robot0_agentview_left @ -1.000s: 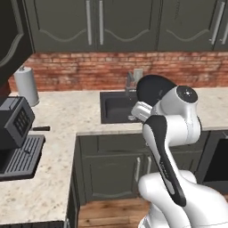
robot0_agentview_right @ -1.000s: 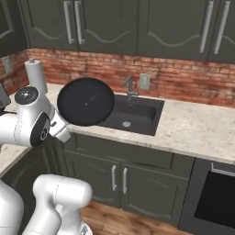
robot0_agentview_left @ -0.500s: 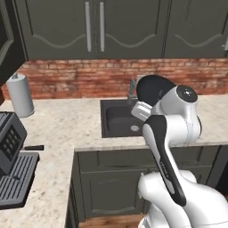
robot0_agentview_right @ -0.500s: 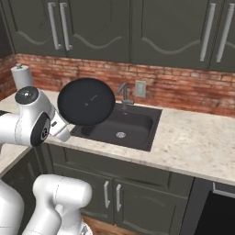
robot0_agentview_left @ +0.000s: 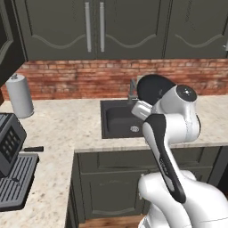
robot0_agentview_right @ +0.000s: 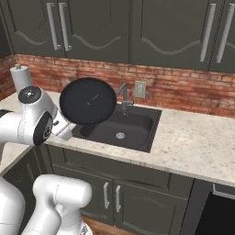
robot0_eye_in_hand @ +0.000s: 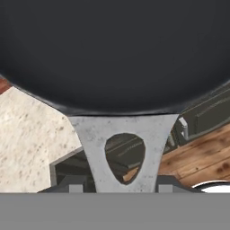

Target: Move the pot and pan from the stove into the sink.

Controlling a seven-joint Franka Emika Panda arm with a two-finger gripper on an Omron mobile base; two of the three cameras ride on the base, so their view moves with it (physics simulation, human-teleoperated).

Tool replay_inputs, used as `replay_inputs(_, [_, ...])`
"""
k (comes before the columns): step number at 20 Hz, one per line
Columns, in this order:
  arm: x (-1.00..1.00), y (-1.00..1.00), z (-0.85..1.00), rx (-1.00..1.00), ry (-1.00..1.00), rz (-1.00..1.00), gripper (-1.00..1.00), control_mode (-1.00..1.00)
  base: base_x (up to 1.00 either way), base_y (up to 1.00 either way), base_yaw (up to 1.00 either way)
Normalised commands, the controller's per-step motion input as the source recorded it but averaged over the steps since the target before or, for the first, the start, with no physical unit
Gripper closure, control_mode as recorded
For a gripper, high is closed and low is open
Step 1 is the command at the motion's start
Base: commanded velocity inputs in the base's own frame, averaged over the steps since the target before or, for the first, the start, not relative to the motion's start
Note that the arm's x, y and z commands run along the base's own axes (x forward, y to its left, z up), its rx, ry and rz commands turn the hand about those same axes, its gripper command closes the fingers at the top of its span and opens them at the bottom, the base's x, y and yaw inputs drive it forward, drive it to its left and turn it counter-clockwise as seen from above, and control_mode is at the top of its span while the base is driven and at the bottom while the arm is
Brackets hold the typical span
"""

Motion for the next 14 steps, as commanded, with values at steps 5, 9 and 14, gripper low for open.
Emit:
replay_inputs(5, [0.50,-0.15,-0.11,0.00,0.00,0.00,1.00,-1.00,0.00,0.00,0.00])
replay_inputs(9, [0.49,-0.14,-0.14,0.00,0.00,0.00,1.00,-1.00,0.00,0.00,0.00])
replay_inputs(14, [0.51,-0.10,-0.15,0.00,0.00,0.00,1.00,-1.00,0.00,0.00,0.00])
